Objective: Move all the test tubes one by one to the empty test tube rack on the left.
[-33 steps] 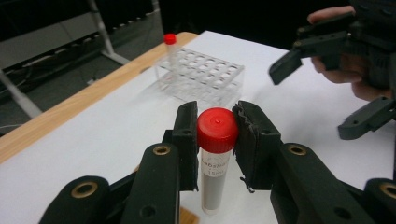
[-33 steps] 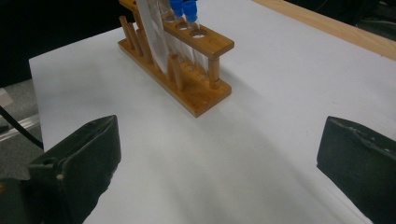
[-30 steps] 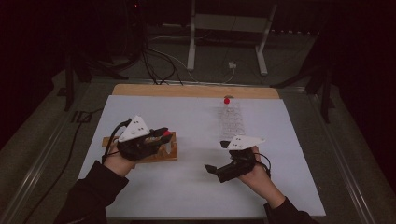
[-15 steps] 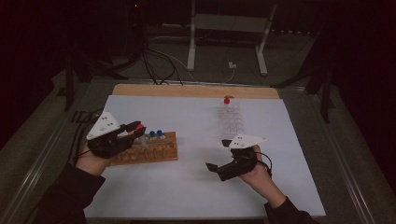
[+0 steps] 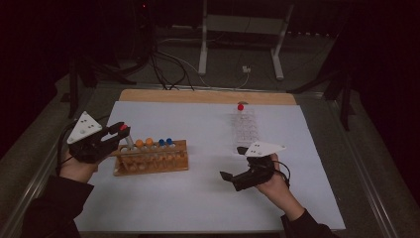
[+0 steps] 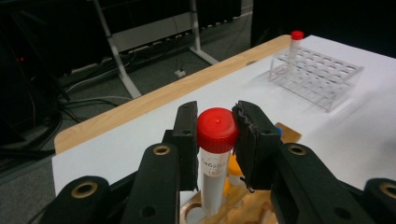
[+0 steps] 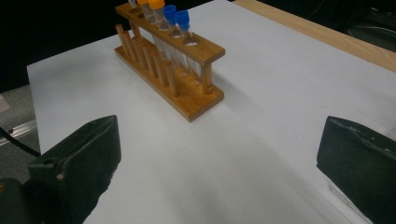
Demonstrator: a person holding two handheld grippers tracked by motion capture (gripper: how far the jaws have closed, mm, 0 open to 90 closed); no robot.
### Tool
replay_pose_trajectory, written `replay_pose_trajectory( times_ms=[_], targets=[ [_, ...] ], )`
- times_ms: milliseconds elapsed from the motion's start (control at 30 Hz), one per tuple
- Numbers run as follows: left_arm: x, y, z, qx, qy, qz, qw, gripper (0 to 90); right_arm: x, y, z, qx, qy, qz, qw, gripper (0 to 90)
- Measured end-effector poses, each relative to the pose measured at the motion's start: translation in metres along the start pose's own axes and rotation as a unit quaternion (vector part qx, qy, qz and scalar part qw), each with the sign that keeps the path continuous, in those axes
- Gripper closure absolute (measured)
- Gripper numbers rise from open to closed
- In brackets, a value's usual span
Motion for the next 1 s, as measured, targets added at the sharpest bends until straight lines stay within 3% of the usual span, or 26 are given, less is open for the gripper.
replay_pose_trajectory(
  times_ms=[300, 533, 1000],
  targets=[
    [-0.031, -0.02, -0.016, 0.004, 0.039, -0.007, 0.9992, 71.9, -0.001, 0.0, 0.001, -0.002, 0.001, -0.002, 1.0, 0.0],
    [-0.051, -0.032, -0.017, -0.004, 0.059, -0.021, 0.998, 71.8, -0.002, -0.001, 0.001, -0.002, 0.001, -0.003, 1.0, 0.0],
    [-0.072, -0.043, -0.015, -0.005, 0.072, -0.032, 0.9969, 71.8, -0.002, 0.0, 0.003, -0.004, 0.0, -0.002, 1.0, 0.0]
  ],
)
Point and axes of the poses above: each handheld gripper's, and its own axes: y roughly backward along the jaws, x roughly out of its top, z roughly to its right, the point moved 8 cm from there along -y, roughly forward along the jaws, and after that the axes turned 12 degrees about -x, right-handed, at the moved point
